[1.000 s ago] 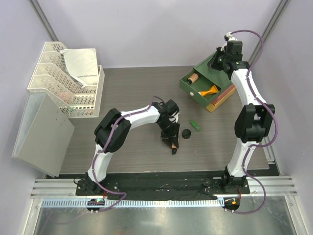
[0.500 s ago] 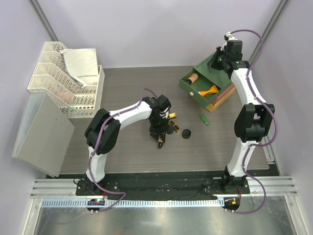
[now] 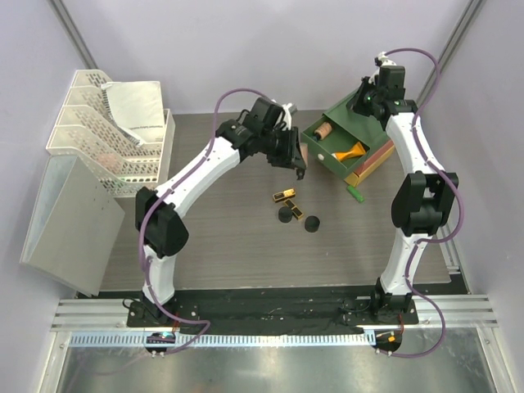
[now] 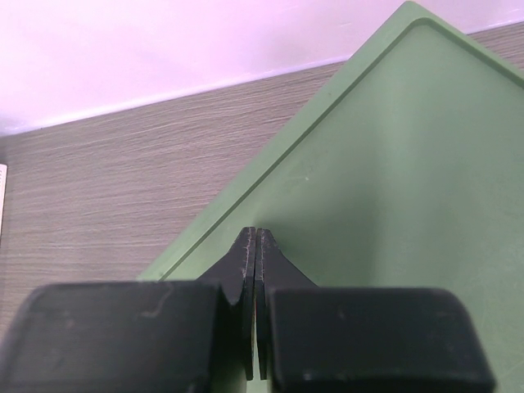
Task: Organize the makeup
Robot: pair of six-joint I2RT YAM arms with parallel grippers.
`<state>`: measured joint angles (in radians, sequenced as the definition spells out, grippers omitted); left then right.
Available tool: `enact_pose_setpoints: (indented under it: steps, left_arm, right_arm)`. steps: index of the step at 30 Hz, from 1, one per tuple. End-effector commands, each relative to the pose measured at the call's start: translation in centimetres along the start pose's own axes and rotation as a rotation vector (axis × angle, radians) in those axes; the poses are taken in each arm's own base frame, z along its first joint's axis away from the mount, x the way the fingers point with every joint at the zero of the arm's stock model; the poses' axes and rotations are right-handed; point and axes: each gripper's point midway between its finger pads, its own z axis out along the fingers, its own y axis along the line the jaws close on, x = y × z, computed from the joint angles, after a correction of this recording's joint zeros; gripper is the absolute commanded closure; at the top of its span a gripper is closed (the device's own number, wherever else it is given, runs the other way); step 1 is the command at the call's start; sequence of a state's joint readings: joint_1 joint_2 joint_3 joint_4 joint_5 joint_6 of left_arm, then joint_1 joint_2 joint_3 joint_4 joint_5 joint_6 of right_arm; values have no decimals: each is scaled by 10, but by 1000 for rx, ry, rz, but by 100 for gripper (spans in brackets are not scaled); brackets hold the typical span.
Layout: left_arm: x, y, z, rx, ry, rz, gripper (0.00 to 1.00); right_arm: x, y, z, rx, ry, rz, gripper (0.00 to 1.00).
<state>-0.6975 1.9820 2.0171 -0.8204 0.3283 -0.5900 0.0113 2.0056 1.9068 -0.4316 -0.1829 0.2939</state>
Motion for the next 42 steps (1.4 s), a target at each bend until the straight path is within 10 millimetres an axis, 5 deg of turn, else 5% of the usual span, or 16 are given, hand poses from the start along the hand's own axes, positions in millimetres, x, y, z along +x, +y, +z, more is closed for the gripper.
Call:
enact_pose_setpoints:
  steps: [1, 5, 11, 19, 23, 33, 38, 42]
  left_arm:
    - [-50, -60, -4, 268, -173, -11, 100]
    - [-75, -87, 7, 404, -216, -50, 100]
    - [-117, -124, -5, 567, -355, -54, 100]
    - [-140, -115, 31, 588, -377, -176, 99]
    - [-140, -111, 36, 573, -369, -187, 91]
    - [-138, -106, 29, 530, -386, -169, 33]
    - [-143, -110, 21, 551, -393, -156, 49]
    - [-139, -103, 16, 530, -372, -125, 81]
  right_arm:
    - [179, -68, 2, 228, 582, 56, 99]
    - [179, -67, 2, 227, 583, 55, 99]
    - [181, -67, 2, 226, 591, 56, 99]
    - [180, -67, 1, 227, 588, 55, 99]
    - [180, -67, 1, 228, 589, 53, 99]
    - [178, -67, 3, 226, 585, 54, 99]
    - [176, -67, 3, 226, 583, 55, 99]
    - [177, -66, 3, 226, 586, 55, 99]
